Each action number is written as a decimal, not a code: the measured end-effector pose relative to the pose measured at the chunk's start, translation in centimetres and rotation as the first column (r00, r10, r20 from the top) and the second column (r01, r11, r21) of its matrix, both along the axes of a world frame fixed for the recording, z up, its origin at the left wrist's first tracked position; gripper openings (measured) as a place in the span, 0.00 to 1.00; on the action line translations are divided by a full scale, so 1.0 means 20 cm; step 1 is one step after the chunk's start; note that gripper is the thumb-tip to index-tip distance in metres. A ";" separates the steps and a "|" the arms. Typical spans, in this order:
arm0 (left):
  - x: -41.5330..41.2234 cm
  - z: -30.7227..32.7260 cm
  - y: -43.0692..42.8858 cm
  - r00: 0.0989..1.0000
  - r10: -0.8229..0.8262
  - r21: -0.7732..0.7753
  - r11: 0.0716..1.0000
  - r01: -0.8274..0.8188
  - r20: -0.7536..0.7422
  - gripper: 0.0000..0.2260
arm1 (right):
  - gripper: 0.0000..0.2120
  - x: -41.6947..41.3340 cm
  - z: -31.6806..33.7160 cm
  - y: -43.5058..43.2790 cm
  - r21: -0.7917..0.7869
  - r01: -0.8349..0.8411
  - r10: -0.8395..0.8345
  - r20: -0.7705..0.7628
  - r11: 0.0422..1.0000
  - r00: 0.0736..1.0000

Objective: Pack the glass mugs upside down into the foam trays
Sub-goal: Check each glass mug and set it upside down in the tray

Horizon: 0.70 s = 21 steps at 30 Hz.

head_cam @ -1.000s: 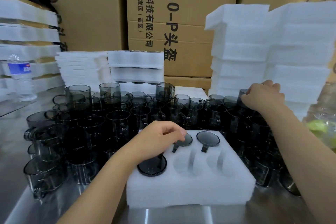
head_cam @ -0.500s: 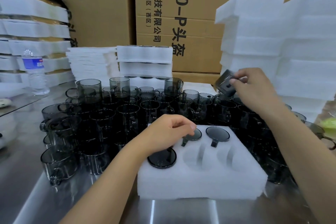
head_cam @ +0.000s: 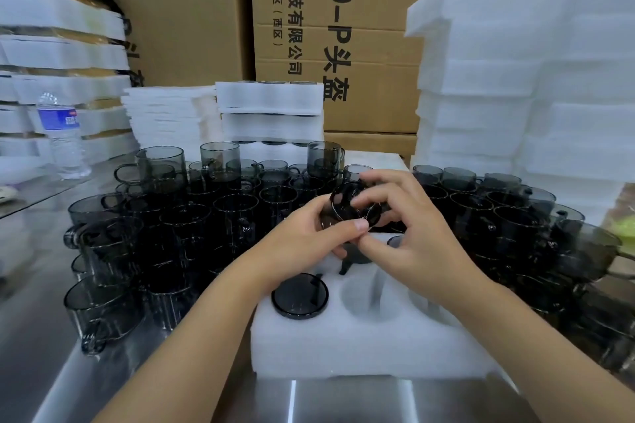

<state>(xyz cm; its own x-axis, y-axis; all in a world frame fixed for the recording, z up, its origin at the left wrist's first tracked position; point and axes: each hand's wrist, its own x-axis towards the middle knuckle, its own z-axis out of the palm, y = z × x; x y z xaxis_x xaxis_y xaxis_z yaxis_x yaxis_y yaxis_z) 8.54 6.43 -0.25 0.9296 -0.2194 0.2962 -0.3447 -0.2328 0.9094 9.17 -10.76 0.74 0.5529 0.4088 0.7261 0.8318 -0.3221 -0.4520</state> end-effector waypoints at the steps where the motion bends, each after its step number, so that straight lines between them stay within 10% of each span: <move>1: 0.00 0.00 0.00 1.000 -0.007 -0.007 1.000 0.007 -0.001 0.19 | 0.18 0.00 0.00 0.00 -0.002 0.002 -0.002 0.005 1.000 1.000; 10: -0.02 0.00 0.00 0.998 -0.062 -0.065 0.996 0.063 0.020 0.17 | 0.29 0.02 -0.02 -0.01 -0.037 -0.024 0.023 -0.028 0.999 0.999; 21: -0.01 -0.02 0.03 0.996 -0.081 -0.074 0.994 0.084 0.042 0.39 | 0.34 0.05 -0.03 -0.03 -0.058 0.032 -0.035 -0.053 0.998 0.998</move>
